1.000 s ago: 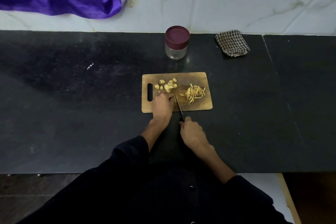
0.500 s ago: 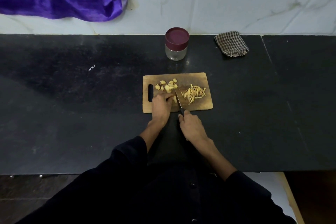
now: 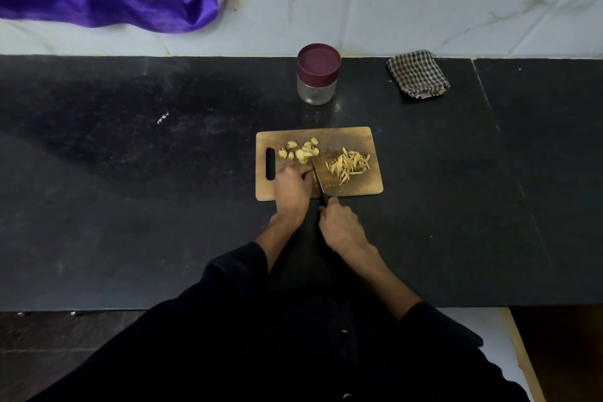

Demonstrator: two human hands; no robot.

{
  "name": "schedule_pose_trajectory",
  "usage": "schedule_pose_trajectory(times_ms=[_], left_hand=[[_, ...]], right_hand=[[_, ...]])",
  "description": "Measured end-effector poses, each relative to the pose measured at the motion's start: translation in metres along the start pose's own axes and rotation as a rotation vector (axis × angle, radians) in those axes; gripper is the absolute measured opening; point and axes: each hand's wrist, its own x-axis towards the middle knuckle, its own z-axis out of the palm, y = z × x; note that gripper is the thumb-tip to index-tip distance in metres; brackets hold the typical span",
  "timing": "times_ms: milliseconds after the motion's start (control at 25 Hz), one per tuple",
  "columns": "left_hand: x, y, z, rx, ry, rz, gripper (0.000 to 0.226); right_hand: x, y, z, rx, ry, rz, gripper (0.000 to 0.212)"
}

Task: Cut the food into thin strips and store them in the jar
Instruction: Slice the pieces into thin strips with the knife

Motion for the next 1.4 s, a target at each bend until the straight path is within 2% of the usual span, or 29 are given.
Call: schedule_pose_trajectory(times_ms=[200, 440, 640, 1000, 1240, 1400], left_hand=[[0.0, 0.0, -0.001, -0.015, 0.013, 0.018, 0.02], [-0.001, 0.0, -0.004, -0.034, 0.002, 0.018, 0.021], [-0.002, -0.003, -0.013, -0.096, 0.006, 0.022, 0.02], [-0.005, 0.0, -0.008, -0.052, -0.003, 0.02, 0.021], [-0.016, -0.002, -0.004, 0.112, 0.045, 0.243, 0.018], [-0.021, 0.005, -0.005, 0.252, -0.007, 0.291, 0.031]], right_hand=[[-0.008, 0.008, 0.004, -0.031, -0.011, 0.01, 0.029], [-0.003, 0.014, -0.004, 0.032, 0.068, 0.012, 0.032], [-0.005, 0.002, 0.001, 0.05, 0.046, -0.056, 0.029], [0.001, -0.001, 0.006, 0.004, 0.021, -0.036, 0.03], [0.006, -0.005, 0.009, -0.019, -0.015, 0.031, 0.029], [0.006, -0.006, 0.008, -0.01, -0.039, 0.052, 0.029]])
